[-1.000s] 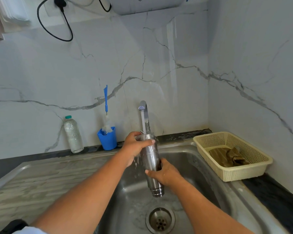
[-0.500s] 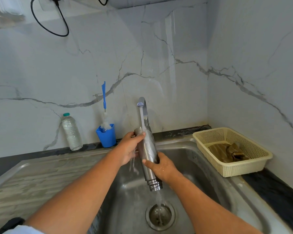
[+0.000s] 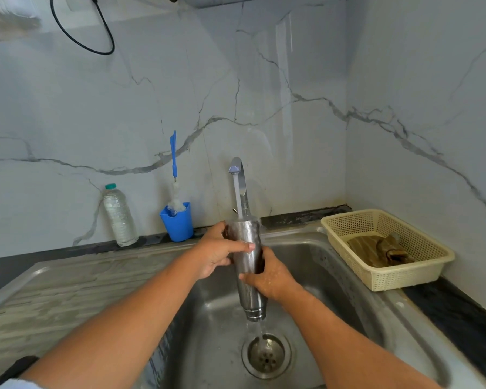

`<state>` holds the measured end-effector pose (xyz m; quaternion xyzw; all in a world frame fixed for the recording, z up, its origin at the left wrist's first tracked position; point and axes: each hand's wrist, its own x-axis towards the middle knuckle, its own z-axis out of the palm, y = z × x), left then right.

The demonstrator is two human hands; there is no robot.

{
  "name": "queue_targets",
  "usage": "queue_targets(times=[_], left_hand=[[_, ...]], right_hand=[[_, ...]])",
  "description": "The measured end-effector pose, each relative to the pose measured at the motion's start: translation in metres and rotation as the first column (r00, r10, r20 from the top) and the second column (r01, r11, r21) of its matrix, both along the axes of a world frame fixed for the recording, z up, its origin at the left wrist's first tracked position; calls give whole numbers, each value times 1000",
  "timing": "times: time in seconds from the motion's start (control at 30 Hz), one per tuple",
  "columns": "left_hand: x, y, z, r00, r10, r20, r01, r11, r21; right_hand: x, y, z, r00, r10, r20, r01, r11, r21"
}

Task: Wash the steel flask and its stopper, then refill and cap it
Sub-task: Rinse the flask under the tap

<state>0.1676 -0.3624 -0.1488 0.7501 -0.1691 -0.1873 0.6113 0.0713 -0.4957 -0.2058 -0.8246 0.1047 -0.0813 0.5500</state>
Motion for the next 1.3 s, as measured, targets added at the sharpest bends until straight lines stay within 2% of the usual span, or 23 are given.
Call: queue_targets(times=[0.17, 0.33, 0.57, 0.83, 1.3], left_hand=[[-7, 1, -1, 998, -58, -4, 58, 998, 4], [-4, 8, 8, 990, -103, -94, 99, 994, -54], [17, -4, 8, 985, 103, -139, -128, 975, -181], [49, -29, 6, 948, 261, -184, -293, 941, -172], [67, -34, 16, 957, 235, -169, -257, 958, -127]], right_hand=[[-2, 0, 2, 998, -12, 54, 10, 1000, 27], [-4, 0, 4, 997, -47, 55, 45, 998, 38], [-3, 2, 6, 996, -69, 57, 66, 996, 55], [-5, 0, 8, 994, -89, 62, 88, 996, 18], [-4, -3, 7, 996, -66, 53, 65, 998, 4]])
